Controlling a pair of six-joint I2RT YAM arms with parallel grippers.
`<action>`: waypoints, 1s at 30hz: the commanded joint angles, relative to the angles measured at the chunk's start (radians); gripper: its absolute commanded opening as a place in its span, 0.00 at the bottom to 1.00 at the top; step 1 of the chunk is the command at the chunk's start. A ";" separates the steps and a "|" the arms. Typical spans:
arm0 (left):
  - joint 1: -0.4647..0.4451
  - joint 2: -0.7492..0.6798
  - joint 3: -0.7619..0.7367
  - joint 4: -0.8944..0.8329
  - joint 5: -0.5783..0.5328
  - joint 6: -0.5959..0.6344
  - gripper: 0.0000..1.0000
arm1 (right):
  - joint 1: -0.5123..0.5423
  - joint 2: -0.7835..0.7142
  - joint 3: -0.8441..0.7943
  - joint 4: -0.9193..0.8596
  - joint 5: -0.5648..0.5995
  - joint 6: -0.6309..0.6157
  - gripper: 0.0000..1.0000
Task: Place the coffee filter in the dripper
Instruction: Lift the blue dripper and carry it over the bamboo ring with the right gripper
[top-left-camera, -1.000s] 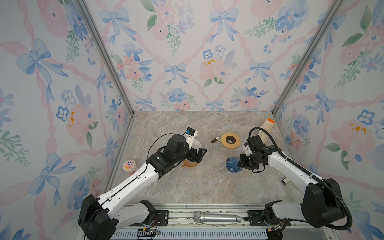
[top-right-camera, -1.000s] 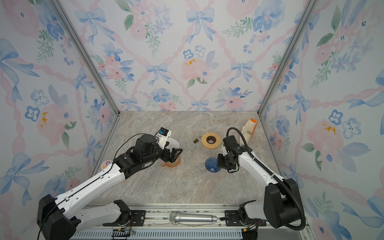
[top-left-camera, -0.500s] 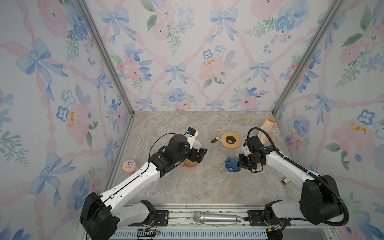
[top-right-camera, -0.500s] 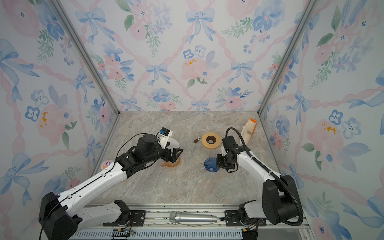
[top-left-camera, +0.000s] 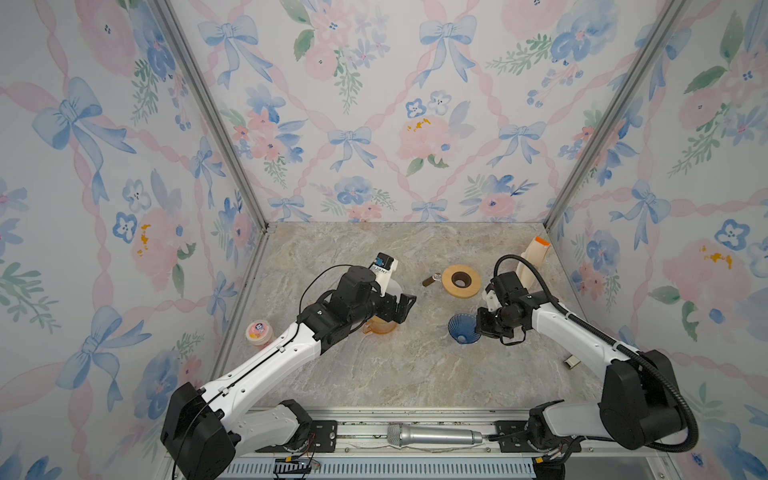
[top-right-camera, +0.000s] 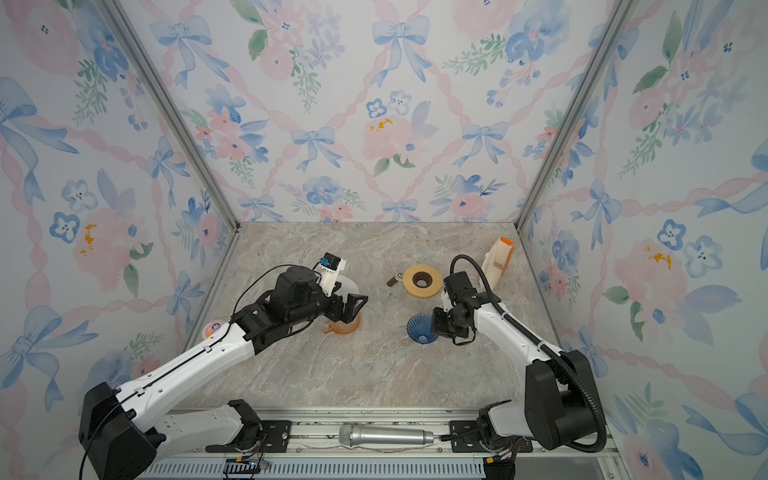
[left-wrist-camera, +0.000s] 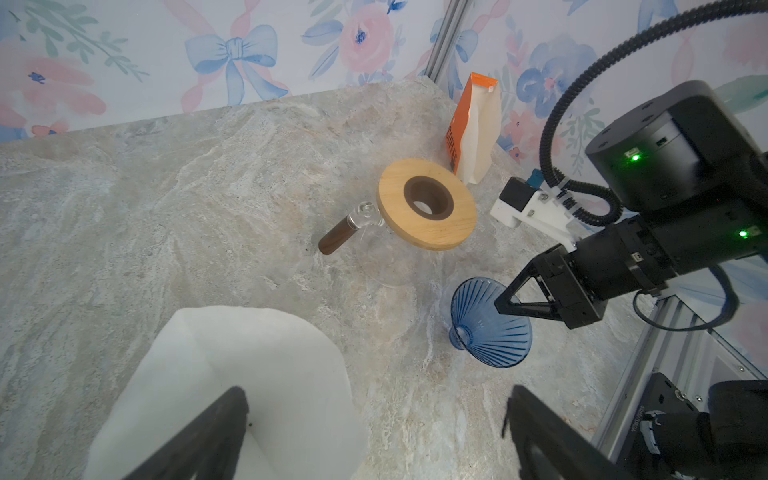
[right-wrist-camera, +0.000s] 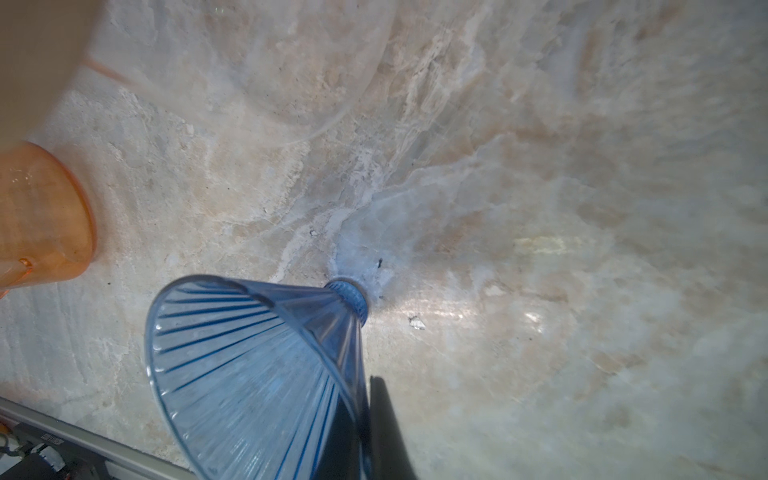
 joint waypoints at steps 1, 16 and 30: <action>-0.005 -0.003 0.033 0.013 0.010 -0.015 0.98 | 0.010 -0.030 0.013 -0.046 0.006 -0.013 0.00; -0.008 -0.001 0.117 0.013 0.036 -0.022 0.98 | -0.006 -0.217 0.191 -0.193 -0.008 -0.141 0.00; 0.039 0.100 0.262 0.013 0.095 0.032 0.98 | -0.112 -0.091 0.397 -0.090 -0.090 -0.013 0.00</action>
